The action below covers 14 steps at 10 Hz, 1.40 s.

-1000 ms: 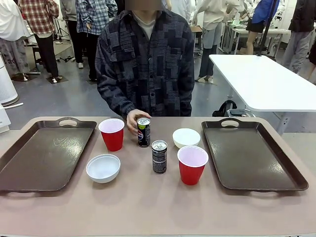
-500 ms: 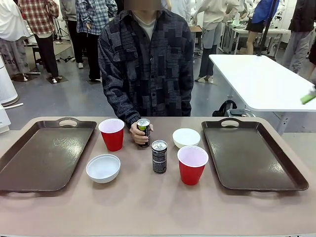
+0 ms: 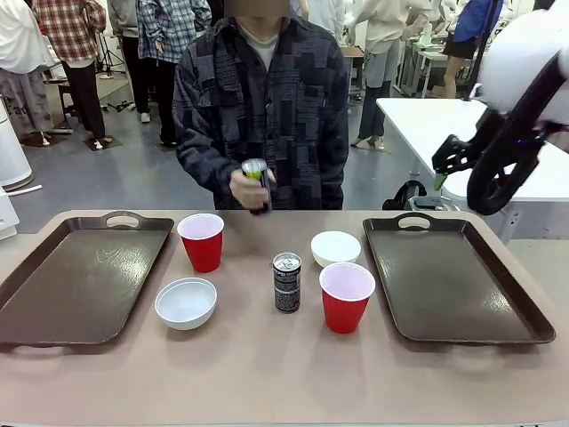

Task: Prepare tableware on both trays.
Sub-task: Pick up a Picnic Bowl from the table and place it on a Handle tray.

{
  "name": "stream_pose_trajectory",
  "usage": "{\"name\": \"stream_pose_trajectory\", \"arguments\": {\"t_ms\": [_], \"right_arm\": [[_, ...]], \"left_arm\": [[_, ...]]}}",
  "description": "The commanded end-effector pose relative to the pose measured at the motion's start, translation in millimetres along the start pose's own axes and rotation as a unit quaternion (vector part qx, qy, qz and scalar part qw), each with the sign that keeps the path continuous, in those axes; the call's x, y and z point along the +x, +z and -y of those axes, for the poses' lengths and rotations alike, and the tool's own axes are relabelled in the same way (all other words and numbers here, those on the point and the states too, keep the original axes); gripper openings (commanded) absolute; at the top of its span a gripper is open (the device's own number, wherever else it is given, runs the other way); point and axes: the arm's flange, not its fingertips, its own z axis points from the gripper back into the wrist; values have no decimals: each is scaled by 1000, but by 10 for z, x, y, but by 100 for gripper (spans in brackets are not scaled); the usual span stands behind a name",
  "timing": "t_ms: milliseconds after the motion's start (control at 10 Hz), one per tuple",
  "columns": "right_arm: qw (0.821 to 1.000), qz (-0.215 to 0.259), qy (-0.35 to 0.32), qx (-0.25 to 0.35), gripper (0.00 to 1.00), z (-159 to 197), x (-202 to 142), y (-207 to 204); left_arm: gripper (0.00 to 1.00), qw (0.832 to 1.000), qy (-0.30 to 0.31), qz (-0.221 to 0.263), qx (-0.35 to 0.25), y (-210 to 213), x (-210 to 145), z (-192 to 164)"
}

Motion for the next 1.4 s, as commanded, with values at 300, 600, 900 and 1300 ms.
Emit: {"name": "stream_pose_trajectory", "arguments": {"t_ms": [300, 600, 900, 1300], "right_arm": [[1000, 2, -3, -10, 100, -85, 68, -156], [1000, -11, 10, -15, 100, -195, 146, -325], [997, -31, 72, -29, 100, -892, 300, -856], [989, -27, 122, -73, 100, -1359, 310, -1617]], "left_arm": [[100, 1000, 2, 3, -4, 13, -3, -3], [100, 1000, 2, 3, -4, 13, -3, -3], [100, 1000, 2, 3, -4, 13, -3, -3], [100, 1000, 2, 3, -4, 13, -3, -3]]}}
